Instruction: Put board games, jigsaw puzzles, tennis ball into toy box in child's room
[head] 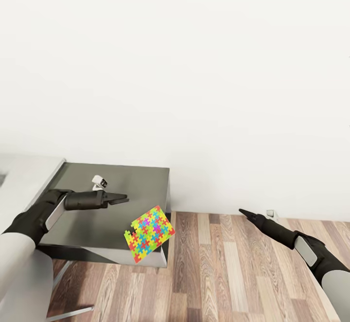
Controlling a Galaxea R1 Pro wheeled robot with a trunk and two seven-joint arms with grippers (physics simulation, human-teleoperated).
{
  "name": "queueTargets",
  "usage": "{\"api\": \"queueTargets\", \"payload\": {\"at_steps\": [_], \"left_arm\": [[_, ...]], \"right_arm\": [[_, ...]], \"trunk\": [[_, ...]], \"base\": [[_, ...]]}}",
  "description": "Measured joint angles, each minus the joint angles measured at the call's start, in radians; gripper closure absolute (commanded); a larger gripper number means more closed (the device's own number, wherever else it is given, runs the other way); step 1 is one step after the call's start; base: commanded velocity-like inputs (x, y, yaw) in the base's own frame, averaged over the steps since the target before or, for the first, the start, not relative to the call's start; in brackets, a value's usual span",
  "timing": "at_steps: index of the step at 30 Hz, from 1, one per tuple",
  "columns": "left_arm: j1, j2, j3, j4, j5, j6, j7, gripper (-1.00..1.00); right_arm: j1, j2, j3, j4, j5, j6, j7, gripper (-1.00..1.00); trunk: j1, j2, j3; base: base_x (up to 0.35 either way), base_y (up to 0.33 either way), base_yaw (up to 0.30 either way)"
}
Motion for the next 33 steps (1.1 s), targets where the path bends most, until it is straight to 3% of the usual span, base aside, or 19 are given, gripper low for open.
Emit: {"api": "queueTargets", "payload": {"at_steps": [3, 10, 17, 33], "left_arm": [[0.001, 0.013, 0.0, -0.004, 0.0, 0.002, -0.002, -1.0], [0.002, 0.085, -0.001, -0.007, 0.0, 0.003, -0.006, -1.0], [0.002, 0.085, -0.005, -0.007, -0.002, 0.005, -0.006, -1.0], [0.002, 0.083, -0.005, -0.007, -0.005, 0.009, -0.004, -1.0]], "right_arm": [[0.0, 0.001, 0.0, 0.001, -0.001, -0.001, 0.007, -1.0], [0.0, 0.002, 0.001, 0.003, -0.002, -0.007, 0.024, -1.0], [0.0, 0.003, 0.0, 0.003, -0.001, -0.01, 0.064, -1.0], [0.0, 0.004, 0.0, 0.005, -0.001, -0.013, 0.069, -1.0]], "trunk": [[0.0, 0.0, 0.005], [0.0, 0.0, 0.017], [0.0, 0.0, 0.028], [0.0, 0.0, 0.055]], "base": [[0.0, 0.0, 0.0], [0.0, 0.0, 0.0], [0.0, 0.0, 0.0], [0.0, 0.0, 0.0]]}}
